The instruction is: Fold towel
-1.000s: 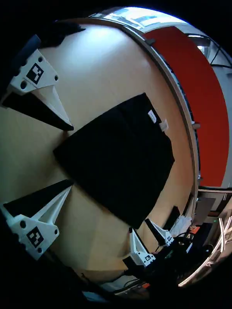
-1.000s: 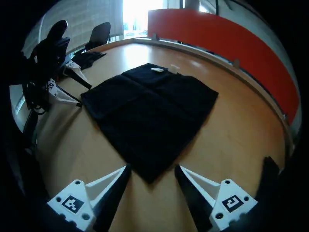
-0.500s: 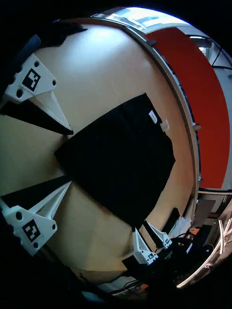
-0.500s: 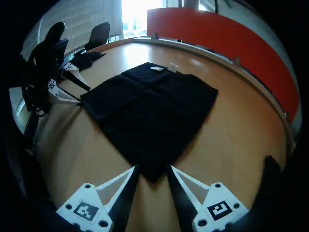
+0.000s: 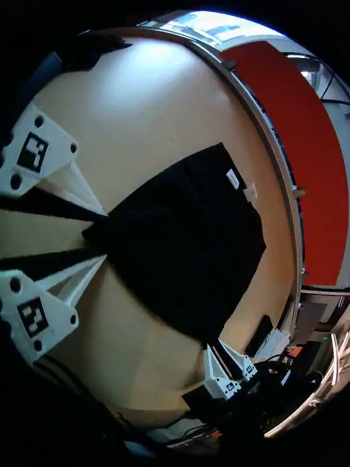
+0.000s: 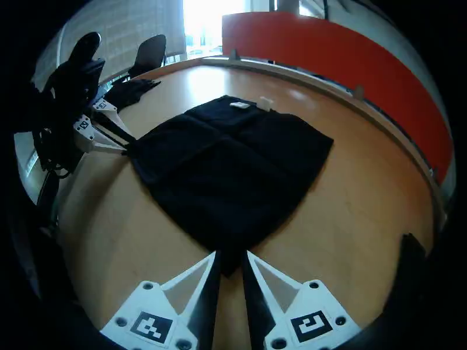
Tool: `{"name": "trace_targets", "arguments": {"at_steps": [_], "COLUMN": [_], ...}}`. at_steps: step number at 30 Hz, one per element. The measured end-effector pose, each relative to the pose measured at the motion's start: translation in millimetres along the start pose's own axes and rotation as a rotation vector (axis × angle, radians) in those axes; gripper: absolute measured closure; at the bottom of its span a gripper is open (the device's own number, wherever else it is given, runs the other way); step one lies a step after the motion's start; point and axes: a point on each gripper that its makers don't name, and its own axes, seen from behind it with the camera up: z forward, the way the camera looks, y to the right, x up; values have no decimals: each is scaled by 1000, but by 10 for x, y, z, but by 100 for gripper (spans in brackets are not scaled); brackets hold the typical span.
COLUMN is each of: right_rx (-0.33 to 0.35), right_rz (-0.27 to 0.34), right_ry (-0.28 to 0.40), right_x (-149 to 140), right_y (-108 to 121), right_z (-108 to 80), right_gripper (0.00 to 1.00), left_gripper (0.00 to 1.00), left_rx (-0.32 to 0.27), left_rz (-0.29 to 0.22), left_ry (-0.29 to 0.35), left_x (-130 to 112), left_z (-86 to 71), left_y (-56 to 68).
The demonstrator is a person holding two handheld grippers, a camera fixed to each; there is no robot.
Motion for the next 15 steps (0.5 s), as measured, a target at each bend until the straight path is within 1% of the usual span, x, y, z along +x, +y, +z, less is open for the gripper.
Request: {"name": "trace_targets", "arguments": {"at_steps": [2,4,8,15], "right_rx": [2,5,6,1], "right_rz": [1,1,-1,-2], "right_ry": [-1,-1,3,18], "right_x": [1,5,27,92], "right_y": [-7,-20,-39,-40], "right_z": [2,1,-5,-36], "right_gripper": [80,82,84,84], "left_gripper": [81,83,85,86], "left_rx": [6,11,14,8], "left_rz": [-11,-19,-37,-61], "left_ry": [-2,-4,-4,-14], "left_x": [1,5,15,21], "left_z": [1,1,-5,-27], "left_y": [4,5,2,-5]}}
